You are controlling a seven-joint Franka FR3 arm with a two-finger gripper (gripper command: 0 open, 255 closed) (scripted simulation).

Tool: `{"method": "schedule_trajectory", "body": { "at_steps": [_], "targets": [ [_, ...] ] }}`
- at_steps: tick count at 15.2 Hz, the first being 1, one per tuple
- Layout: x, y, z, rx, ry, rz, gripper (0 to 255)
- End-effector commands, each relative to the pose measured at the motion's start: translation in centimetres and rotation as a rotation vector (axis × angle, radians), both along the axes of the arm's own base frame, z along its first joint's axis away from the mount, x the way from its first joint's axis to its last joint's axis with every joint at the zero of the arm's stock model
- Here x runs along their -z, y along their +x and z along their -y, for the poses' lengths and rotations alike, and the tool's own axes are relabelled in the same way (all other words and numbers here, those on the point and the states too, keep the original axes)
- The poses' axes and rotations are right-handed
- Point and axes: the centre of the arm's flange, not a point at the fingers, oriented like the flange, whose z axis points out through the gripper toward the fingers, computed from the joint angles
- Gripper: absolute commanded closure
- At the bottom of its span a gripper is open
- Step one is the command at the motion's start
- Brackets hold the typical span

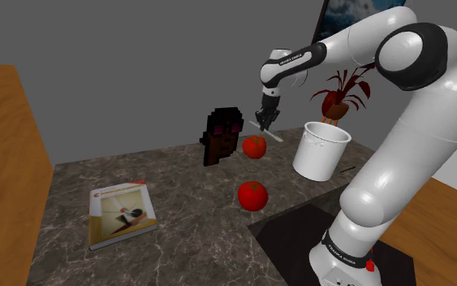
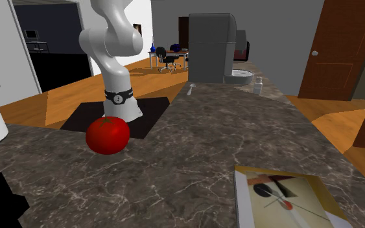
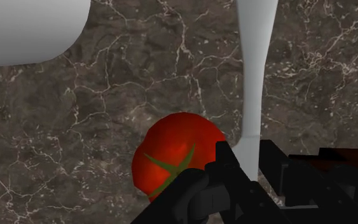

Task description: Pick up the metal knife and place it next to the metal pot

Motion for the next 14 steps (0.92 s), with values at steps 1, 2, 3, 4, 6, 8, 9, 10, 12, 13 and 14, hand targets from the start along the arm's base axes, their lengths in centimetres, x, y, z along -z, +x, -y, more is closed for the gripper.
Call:
{"method": "schedule_trajectory", "body": {
  "at_steps": [1, 2, 3, 4, 6, 8, 9, 10, 12, 13, 14],
  "targets": [
    [1.0, -0.1, -0.1, 0.0, 0.0, 0.001, 255],
    [1.5, -0.1, -0.1, 0.0, 0.0, 0.001, 255],
    [2.0, -0.1, -0.1, 0.0, 0.0, 0.001, 255],
    [2.6, -0.1, -0.1, 0.0, 0.0, 0.001, 255],
    [3.6, -0.1, -0.1, 0.0, 0.0, 0.001, 255],
    [4.7, -0.1, -0.1, 0.0, 0.0, 0.001, 255],
    [5.2, -0.1, -0.1, 0.0, 0.0, 0.001, 255],
    [5.7, -0.1, -0.1, 0.0, 0.0, 0.001, 255],
    [6.8, -0.1, -0.1, 0.0, 0.0, 0.001, 255],
    [7.3, -0.1, -0.1, 0.0, 0.0, 0.001, 255],
    [7.9, -0.1, -0.1, 0.0, 0.0, 0.001, 255]
  ]
}}
